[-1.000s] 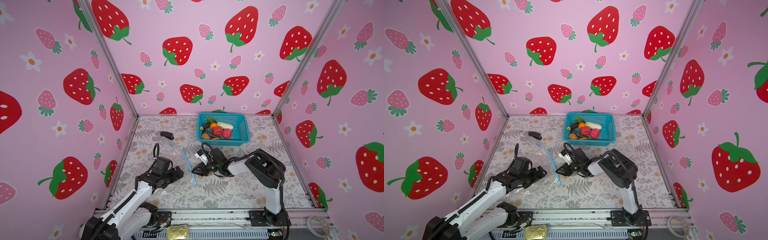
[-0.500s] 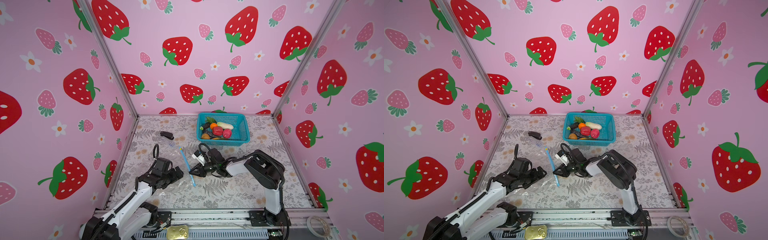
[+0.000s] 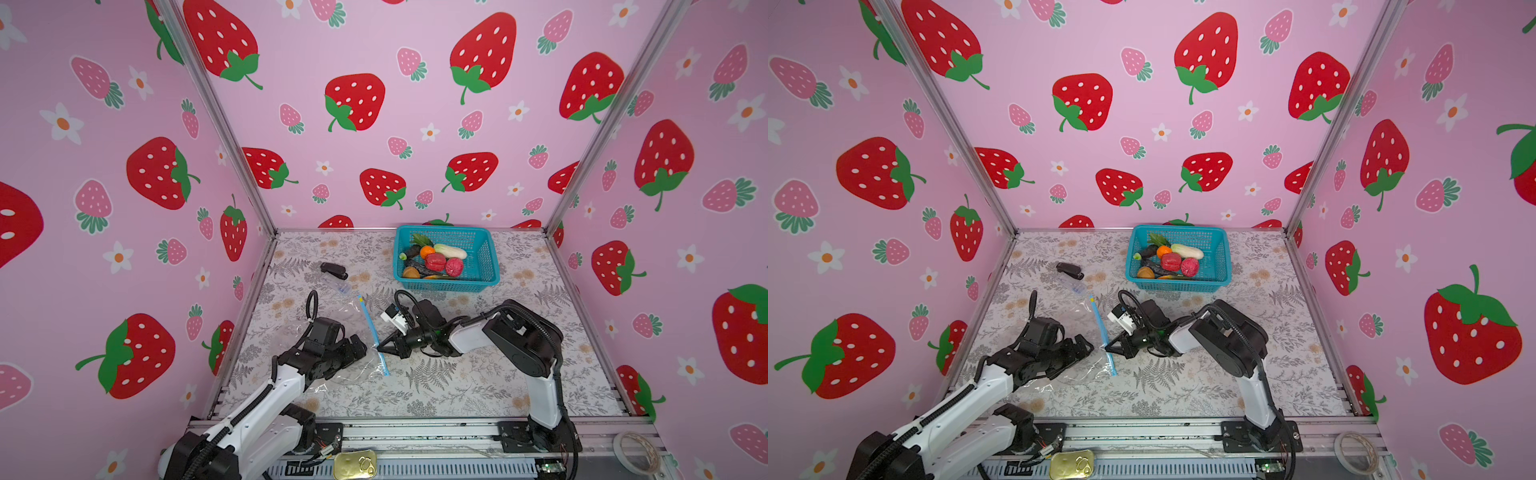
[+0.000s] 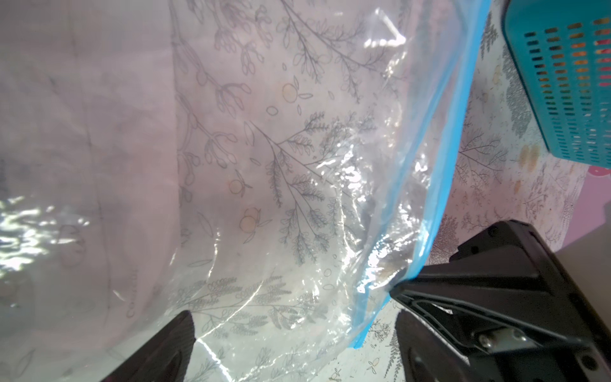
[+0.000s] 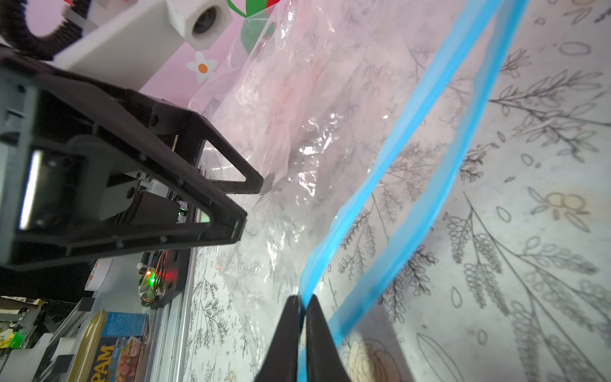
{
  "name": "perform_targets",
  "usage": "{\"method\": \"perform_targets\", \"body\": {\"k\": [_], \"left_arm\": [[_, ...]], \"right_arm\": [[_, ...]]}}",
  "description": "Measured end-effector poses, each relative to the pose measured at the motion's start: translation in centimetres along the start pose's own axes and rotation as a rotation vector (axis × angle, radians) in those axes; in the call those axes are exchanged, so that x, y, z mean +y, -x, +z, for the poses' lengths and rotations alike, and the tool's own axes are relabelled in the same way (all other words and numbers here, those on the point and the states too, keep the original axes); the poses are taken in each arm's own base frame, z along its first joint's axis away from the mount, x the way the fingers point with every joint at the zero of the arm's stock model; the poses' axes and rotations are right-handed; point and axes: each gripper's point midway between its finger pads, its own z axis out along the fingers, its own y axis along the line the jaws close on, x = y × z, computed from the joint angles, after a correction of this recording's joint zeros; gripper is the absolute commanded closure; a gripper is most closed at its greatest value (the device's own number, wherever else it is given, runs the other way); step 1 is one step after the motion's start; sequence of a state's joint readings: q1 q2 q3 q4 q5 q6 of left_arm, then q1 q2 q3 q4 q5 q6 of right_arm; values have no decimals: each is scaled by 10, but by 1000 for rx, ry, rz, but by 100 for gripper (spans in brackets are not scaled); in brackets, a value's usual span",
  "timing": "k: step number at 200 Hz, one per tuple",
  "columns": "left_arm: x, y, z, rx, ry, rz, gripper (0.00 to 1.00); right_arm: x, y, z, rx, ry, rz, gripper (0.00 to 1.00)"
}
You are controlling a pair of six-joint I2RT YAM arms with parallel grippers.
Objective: Place the food in the zip-top bag and seal the zipper
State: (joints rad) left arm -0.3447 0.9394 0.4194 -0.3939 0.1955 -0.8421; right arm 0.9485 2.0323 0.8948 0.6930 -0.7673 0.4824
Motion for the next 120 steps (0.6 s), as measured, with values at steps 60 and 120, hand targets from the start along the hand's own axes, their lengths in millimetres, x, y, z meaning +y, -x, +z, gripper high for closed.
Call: {"method": "perform_targets", "body": {"k": [60,120], "left_arm": [[-2,0,0,7,-5,0,3],[-31,17,-18,-27,-67,15,4]], "right_arm": [[2,2,-5,-19,-17,-17,100],[17,20,-16,-98,-92,-148,100]]}}
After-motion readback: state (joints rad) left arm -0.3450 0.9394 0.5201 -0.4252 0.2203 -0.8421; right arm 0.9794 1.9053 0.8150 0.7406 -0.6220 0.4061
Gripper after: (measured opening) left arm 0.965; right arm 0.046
